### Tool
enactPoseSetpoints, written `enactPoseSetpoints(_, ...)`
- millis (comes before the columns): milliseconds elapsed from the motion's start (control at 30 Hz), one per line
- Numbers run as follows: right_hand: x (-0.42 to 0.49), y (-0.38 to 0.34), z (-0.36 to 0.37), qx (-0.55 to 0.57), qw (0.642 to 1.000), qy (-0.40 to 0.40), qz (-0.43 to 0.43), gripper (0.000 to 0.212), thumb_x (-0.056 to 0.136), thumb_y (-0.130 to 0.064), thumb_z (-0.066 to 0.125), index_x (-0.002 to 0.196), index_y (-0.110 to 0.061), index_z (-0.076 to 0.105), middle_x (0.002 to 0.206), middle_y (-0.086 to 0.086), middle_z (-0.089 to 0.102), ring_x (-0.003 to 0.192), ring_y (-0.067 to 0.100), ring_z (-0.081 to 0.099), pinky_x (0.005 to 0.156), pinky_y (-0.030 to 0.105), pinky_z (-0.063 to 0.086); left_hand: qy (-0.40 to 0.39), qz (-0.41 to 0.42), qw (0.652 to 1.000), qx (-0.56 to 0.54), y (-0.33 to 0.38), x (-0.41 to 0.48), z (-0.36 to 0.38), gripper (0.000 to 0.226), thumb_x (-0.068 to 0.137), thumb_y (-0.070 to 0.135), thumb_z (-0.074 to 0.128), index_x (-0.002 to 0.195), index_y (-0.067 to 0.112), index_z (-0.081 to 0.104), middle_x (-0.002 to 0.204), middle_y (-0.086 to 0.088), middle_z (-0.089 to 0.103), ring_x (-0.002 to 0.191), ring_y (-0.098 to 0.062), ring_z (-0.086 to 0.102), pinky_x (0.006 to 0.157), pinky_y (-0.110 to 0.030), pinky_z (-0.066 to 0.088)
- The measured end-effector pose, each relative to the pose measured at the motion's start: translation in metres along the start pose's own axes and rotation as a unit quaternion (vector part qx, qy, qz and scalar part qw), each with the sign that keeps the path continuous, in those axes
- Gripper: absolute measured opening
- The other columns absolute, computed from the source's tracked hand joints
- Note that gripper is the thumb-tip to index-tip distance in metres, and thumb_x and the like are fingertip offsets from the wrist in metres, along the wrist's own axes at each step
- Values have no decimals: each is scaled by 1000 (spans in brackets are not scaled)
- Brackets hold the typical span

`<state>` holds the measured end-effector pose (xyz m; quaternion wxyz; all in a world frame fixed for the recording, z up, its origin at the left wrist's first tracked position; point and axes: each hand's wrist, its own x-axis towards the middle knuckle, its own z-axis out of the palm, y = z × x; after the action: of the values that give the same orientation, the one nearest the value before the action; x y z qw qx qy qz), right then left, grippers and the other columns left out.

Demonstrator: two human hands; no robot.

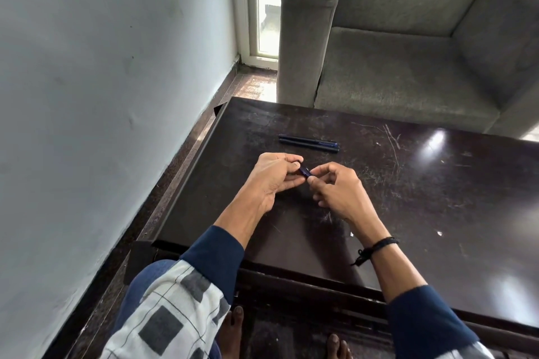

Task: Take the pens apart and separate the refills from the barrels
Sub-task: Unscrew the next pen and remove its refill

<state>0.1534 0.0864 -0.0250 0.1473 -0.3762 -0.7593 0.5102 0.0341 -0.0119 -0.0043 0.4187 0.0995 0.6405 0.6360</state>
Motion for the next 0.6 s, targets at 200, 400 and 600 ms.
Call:
enactPoseSetpoints(200,-4,-1,7,2,1000,-9,12,10,100,-19,59,100,-21,69,71,-2,74,57,7,59,56,26,47,-1,18,1000,4,-2,-1,2,21,91,0,69,112,-2,71,96,-15,71,85,-18,71,79,-28,62)
enactPoseSetpoints(400,-14,-10,15,-66,997,17,-19,21,102,-25,53,94,-22,72,68,-8,63,61,9,55,55,24,40,35,65,997,14,-4,-1,3,13,89,-3,71,101,1,74,87,-12,72,77,-12,72,74,-25,62)
enactPoseSetpoints(600,-20,-17,18,-135,988,55,-49,24,103,-33,47,100,-24,69,85,-1,72,84,26,66,76,42,53,43,86,995,7,-2,-3,2,14,88,-1,72,101,3,76,89,-12,76,82,-16,75,78,-28,62)
